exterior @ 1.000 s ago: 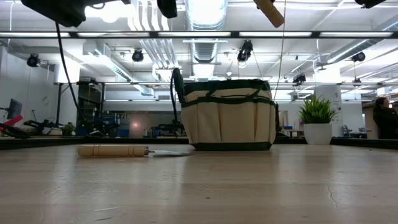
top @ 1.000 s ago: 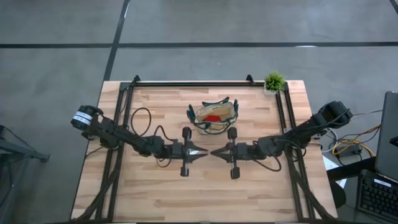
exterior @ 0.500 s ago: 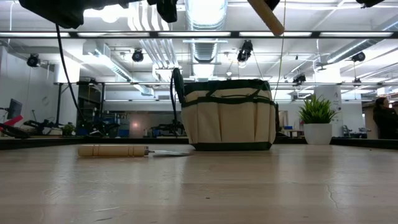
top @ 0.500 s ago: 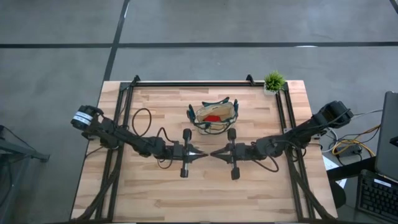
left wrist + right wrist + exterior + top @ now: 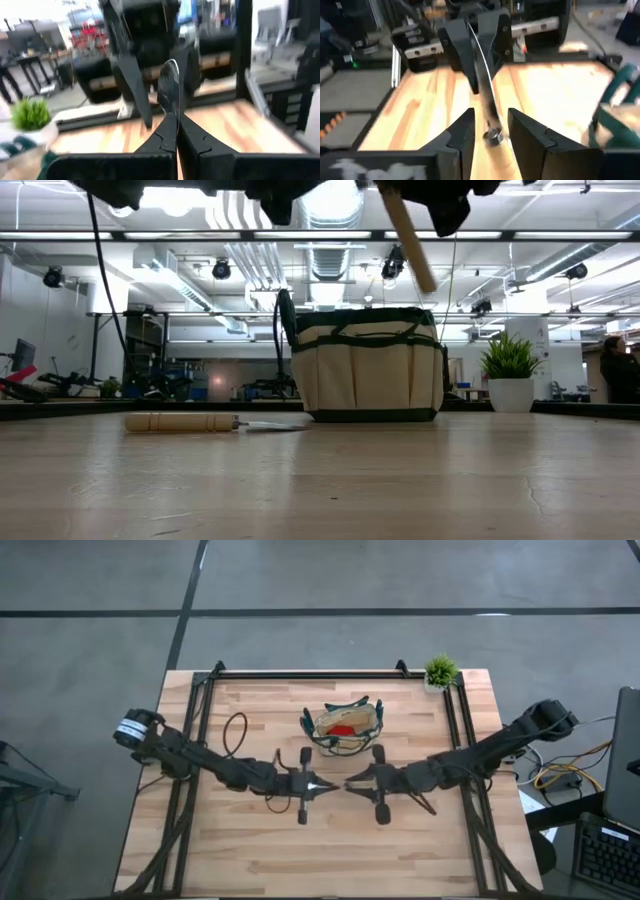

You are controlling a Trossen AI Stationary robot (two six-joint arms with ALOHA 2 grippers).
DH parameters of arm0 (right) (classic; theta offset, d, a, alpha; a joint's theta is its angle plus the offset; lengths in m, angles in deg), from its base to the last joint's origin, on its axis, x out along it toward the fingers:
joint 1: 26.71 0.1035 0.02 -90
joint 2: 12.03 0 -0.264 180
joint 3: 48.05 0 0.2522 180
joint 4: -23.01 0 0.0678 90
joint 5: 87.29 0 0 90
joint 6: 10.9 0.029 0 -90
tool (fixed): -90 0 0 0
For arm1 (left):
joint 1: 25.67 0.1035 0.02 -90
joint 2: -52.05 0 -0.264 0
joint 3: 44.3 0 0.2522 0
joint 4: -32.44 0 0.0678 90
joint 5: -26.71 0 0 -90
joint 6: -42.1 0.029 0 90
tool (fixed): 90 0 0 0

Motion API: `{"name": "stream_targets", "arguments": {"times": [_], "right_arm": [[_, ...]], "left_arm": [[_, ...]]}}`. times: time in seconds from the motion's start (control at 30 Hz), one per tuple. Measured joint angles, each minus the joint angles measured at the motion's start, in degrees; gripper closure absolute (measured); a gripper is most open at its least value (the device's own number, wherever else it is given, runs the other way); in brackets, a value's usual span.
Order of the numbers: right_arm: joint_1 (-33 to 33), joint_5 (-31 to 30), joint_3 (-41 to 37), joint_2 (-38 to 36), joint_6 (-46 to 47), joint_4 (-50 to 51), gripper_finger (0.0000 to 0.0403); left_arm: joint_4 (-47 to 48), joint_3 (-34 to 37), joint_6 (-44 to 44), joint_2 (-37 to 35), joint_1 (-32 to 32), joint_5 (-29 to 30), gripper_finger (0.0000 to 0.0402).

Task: Pick & Place Garden tools in Gardening bag
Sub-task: Put the brown trowel into the brown bag

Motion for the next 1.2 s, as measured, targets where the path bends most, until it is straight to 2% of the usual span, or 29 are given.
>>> {"name": "stream_targets", "arguments": {"times": [0.17,0.47,0.97,1.2], "right_arm": [[0.02,0.01,2.97,-2.9,3.11,11.76,0.0279],[-0.09,0.3,7.42,-2.73,0.16,16.75,0.0275],[-1.25,0.63,11.57,5.64,-1.79,16.48,0.0269],[-1.25,0.62,13.1,6.2,-2.53,16.69,0.0292]], "left_arm": [[12.35,-3.85,-0.21,-0.2,0.08,4.41,0.0401],[24.68,-7.49,-1.01,-0.2,0.12,4.36,0.0401],[25.52,-7.77,-0.89,-0.2,0.12,1.94,0.0401],[27.59,-7.77,-0.99,-0.18,0.12,2.38,0.04]]}}
